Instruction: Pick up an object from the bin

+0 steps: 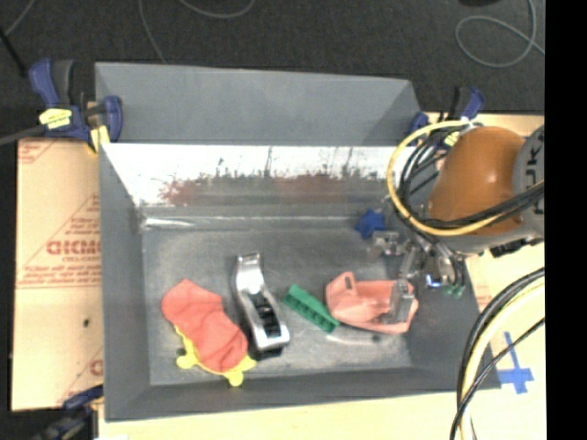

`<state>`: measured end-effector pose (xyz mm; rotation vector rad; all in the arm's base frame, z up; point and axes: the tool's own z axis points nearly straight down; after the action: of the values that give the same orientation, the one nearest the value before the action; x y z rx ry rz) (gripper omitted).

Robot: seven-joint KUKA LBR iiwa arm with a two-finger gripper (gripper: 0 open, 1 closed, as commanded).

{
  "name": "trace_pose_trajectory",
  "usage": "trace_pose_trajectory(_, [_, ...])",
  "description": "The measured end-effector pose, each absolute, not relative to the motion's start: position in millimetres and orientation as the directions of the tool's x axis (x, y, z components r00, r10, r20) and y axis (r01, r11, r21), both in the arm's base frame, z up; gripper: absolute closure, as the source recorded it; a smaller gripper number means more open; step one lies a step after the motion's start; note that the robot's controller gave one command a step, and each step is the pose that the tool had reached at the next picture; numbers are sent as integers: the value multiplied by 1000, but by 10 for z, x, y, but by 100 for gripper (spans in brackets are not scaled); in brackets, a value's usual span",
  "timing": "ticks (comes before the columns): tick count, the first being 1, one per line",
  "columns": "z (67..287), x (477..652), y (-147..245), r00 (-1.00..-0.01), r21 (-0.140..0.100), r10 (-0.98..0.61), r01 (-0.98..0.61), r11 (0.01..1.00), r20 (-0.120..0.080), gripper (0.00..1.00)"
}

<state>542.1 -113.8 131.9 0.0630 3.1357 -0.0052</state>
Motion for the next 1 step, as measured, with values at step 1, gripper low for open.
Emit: trace_pose_trajectory(1, [907,5362,-996,-1000,-3,16,16,1000,-19,100])
